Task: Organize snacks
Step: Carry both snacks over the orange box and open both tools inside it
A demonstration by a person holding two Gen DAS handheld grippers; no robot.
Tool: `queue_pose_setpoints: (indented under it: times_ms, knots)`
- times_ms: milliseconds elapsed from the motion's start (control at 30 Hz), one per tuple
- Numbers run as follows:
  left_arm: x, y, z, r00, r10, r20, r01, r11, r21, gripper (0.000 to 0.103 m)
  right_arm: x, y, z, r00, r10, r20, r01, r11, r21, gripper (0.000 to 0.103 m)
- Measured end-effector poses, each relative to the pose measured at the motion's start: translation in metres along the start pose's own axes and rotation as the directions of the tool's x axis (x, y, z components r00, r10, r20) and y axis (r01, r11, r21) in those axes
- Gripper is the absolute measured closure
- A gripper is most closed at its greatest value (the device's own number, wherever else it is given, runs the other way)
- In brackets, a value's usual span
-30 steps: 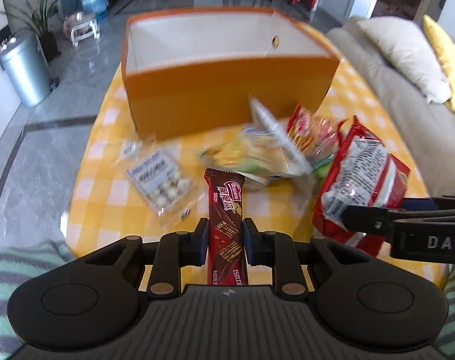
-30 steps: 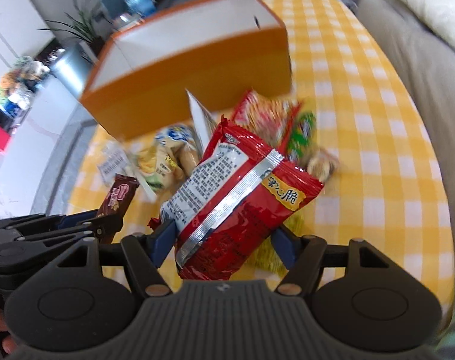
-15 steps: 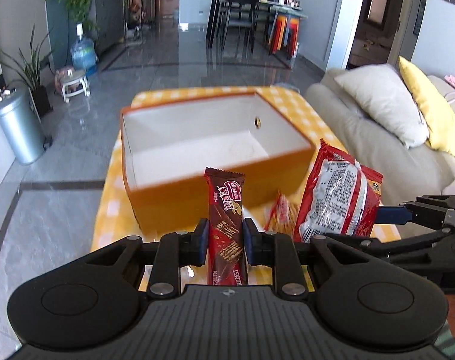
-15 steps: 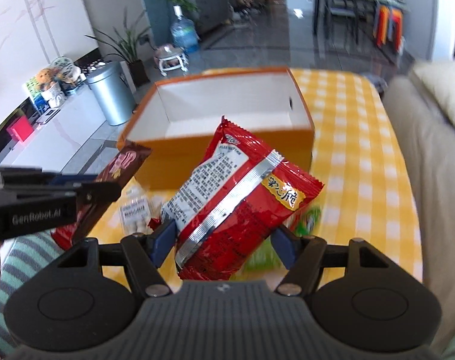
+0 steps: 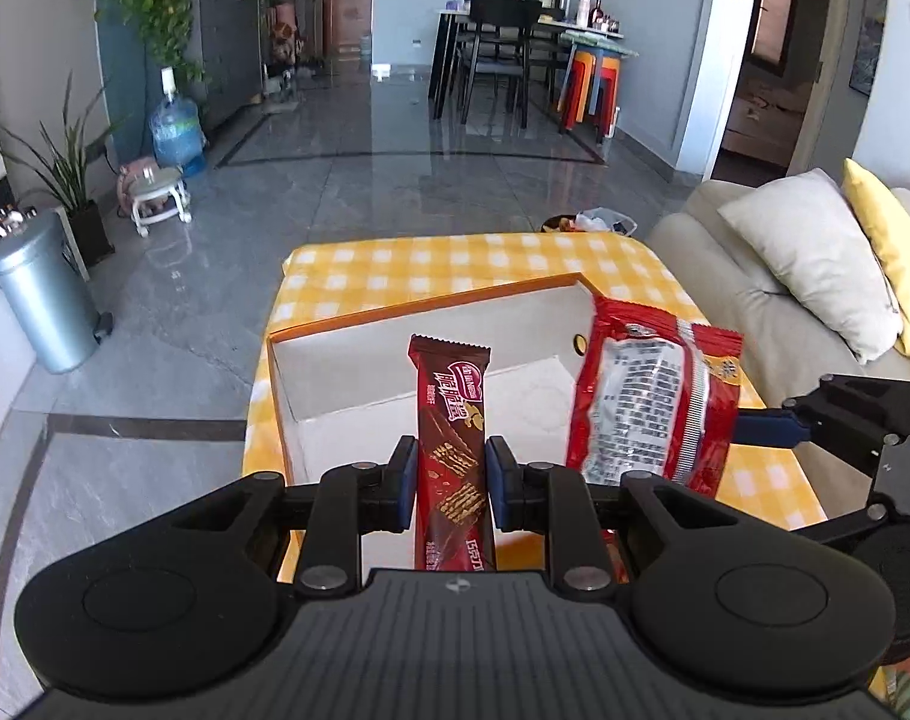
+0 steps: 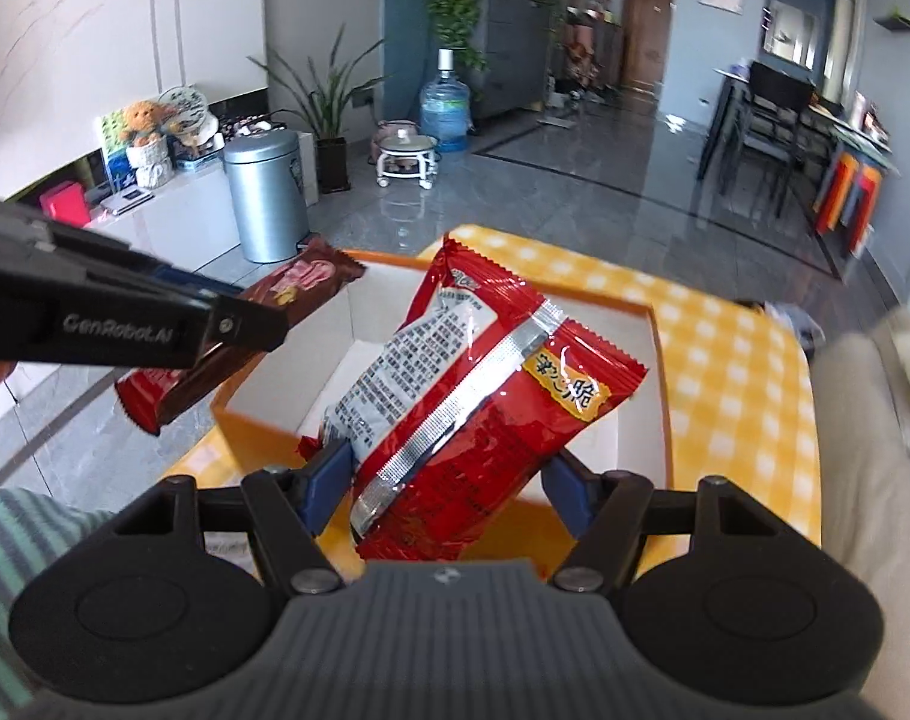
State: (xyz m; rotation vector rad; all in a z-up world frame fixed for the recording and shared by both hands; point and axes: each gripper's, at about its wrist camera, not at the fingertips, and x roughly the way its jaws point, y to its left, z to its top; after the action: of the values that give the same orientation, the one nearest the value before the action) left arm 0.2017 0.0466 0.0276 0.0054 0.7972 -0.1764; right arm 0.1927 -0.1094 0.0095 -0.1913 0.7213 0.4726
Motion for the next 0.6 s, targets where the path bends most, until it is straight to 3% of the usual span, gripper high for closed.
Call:
queue_pose_setpoints:
  times_ms: [100,367,600]
  knots:
    - [0.022,0.010,0.008,0.999,0.012,-0.045,-0.012,1.000,0.001,0.077,0.027,-0.007,0.017,1.000,0.005,-0.017,-0.005,0.999,-0.040,0.036]
    - [0.070,0.020,0.008,0.983,0.018,-0.181,-0.012,0.999,0.032,0.077,0.103,-0.033,0.049,0.982,0.060,-0.177,-0.067,0.997,-0.034,0.036]
    - [0.099,0.018,0.006,0.960,0.049,-0.277,-0.028,0.997,0.079,0.077,0.155,-0.035,0.049,0.938,0.129,-0.321,-0.135,0.991,0.003,0.042]
